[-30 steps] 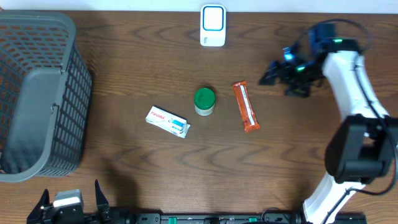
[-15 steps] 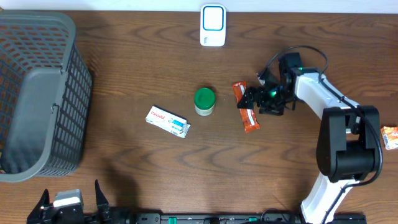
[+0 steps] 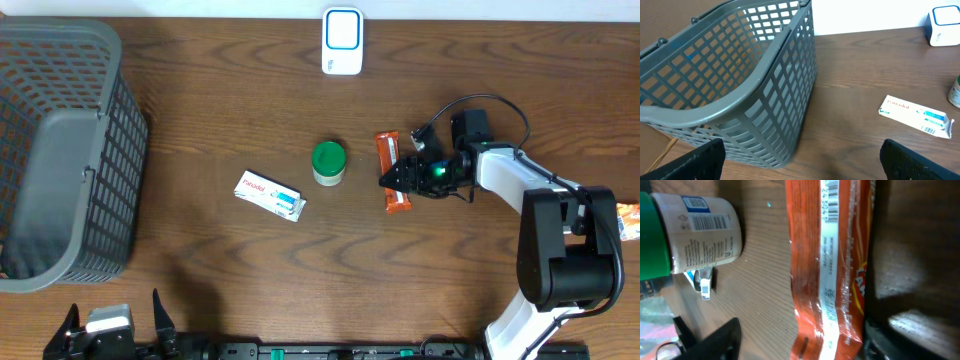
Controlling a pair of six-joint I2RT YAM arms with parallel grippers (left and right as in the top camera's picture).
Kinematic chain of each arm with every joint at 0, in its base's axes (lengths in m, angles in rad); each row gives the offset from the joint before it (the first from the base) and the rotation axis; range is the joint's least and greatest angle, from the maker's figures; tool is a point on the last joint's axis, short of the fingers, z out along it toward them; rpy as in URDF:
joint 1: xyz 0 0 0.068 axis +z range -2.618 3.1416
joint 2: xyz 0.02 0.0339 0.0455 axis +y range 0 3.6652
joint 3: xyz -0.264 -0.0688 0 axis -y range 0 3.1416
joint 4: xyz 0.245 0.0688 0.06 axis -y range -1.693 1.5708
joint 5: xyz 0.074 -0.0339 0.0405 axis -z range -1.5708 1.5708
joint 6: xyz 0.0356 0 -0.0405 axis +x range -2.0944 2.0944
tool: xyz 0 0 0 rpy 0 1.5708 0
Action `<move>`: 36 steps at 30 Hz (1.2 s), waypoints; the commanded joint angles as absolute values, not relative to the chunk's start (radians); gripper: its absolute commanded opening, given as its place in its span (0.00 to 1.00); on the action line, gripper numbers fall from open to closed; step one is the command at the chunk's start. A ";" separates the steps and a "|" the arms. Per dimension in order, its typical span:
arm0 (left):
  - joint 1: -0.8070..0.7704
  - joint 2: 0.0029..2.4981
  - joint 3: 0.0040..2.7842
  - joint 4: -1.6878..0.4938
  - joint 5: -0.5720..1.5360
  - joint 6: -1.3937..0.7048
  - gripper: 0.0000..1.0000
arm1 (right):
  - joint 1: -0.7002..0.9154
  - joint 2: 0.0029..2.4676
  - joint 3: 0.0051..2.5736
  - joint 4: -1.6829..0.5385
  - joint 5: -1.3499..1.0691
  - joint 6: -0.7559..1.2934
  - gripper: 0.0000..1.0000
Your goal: Scan the item barcode
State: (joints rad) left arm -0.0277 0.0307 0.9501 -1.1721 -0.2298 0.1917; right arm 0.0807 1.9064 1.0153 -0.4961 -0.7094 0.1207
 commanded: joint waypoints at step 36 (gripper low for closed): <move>-0.025 0.002 0.947 -1.214 -0.221 0.205 0.99 | 0.099 1.337 1.102 -0.949 -0.565 -0.147 0.01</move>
State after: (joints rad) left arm -0.0277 0.0143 0.9501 -1.2137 -0.2298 0.1917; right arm 0.0940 1.3483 1.0988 -0.9443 -0.5396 -0.0868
